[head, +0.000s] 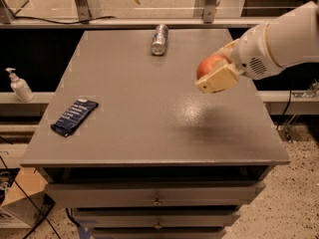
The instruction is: Move apple near redbull can
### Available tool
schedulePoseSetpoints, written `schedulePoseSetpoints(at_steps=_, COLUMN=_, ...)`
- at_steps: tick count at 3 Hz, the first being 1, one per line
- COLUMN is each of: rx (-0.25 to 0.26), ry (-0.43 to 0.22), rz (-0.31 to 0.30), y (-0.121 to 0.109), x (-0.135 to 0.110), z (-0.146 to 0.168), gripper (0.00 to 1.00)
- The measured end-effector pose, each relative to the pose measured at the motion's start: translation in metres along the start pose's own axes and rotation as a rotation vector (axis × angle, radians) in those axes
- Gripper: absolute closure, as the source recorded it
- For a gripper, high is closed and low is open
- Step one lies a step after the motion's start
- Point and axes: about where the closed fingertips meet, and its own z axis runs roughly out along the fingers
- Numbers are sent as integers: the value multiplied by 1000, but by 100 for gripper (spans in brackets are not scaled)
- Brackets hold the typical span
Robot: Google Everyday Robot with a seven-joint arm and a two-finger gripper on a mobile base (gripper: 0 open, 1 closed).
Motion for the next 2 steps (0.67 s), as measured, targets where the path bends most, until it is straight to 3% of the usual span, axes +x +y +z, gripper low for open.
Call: schedulePoseSetpoints(at_steps=2, rx=151, ry=-77, rz=66, y=-65, x=-26, z=58, gripper=100)
